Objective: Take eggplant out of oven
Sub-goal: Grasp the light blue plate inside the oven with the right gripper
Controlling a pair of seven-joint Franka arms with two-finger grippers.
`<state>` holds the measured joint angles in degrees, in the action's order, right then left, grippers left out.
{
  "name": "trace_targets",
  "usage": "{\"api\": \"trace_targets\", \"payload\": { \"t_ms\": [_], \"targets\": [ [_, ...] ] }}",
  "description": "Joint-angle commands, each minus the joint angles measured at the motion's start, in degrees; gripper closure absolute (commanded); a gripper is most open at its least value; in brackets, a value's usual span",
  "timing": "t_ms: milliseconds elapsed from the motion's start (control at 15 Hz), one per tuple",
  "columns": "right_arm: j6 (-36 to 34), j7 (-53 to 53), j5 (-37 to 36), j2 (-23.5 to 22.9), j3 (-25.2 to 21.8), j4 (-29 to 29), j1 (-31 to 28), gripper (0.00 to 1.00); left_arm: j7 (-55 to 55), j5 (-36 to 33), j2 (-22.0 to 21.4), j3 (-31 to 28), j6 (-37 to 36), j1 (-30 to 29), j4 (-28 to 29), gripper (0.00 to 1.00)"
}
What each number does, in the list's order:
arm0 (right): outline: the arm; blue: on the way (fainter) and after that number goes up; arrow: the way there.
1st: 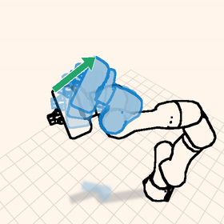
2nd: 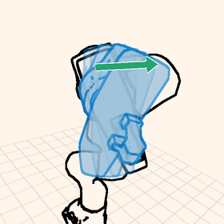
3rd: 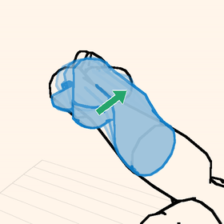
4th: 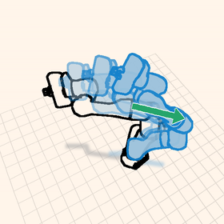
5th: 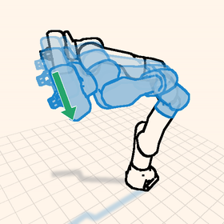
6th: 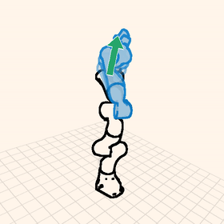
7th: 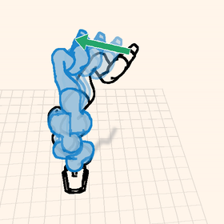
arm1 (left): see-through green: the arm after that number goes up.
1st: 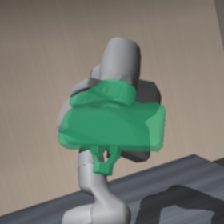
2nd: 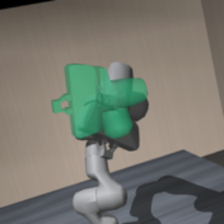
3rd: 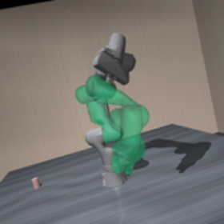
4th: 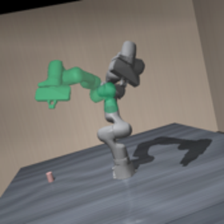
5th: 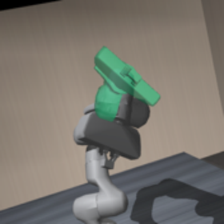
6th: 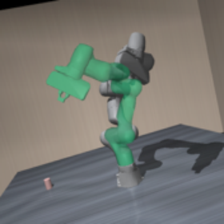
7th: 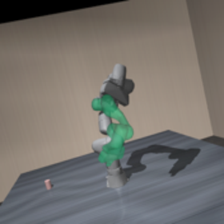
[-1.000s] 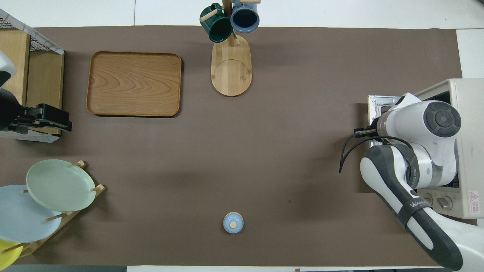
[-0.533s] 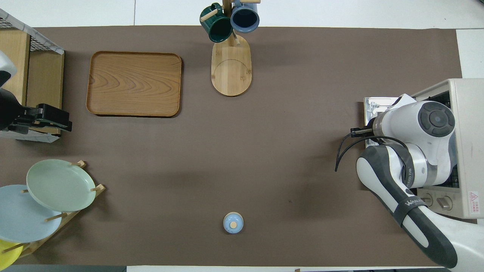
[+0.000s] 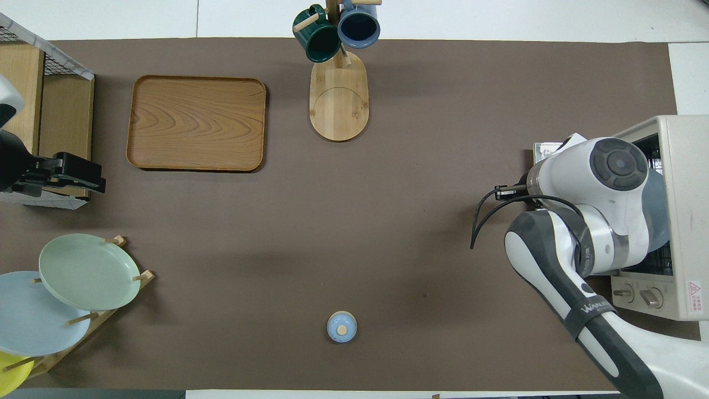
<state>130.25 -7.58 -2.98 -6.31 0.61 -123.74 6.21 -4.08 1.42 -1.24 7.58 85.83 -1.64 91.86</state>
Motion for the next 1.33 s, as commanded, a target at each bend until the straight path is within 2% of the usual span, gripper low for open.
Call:
{"api": "trace_targets", "payload": {
  "t_ms": [0, 200, 600, 733, 1133, 1200, 1267],
  "targets": [
    [-5.61, 0.37, -0.44, 3.05, -0.43, 1.3, -1.55, 0.53, 0.39, -0.02, -0.78, -0.46, -0.4, 0.32, 0.34, 0.0],
    [-8.87, 1.77, -1.59, 4.55, -0.34, 1.22, -5.58, 0.53, 0.39, -0.02, -0.78, -0.46, -0.4, 0.32, 0.34, 0.0],
    [-10.64, 7.92, -2.38, 6.31, -0.26, 0.25, -11.04, 0.53, 0.39, -0.02, -0.78, -0.37, -0.84, 0.5, 0.34, 0.0],
    [-9.59, 10.56, -2.38, 6.57, -0.17, -0.8, -13.06, 0.53, 0.3, -0.02, -0.78, -0.37, -0.67, 0.68, 0.34, 0.0],
    [-3.0, 10.66, -2.38, 6.57, -0.17, -4.49, -12.98, 0.59, 0.12, 0.07, -0.87, -0.37, -0.75, 0.67, 0.42, 0.0],
    [-2.21, 10.74, -2.38, 6.57, -0.08, -5.02, -12.89, 0.64, 0.3, 0.07, -0.87, -0.37, -0.84, 0.68, 0.51, 0.0],
    [-2.29, 10.83, -2.38, 6.57, -0.08, -5.02, -12.81, 0.76, 0.56, 0.07, -0.87, -0.37, -0.75, 0.5, 0.51, 0.0]
  ]
}}
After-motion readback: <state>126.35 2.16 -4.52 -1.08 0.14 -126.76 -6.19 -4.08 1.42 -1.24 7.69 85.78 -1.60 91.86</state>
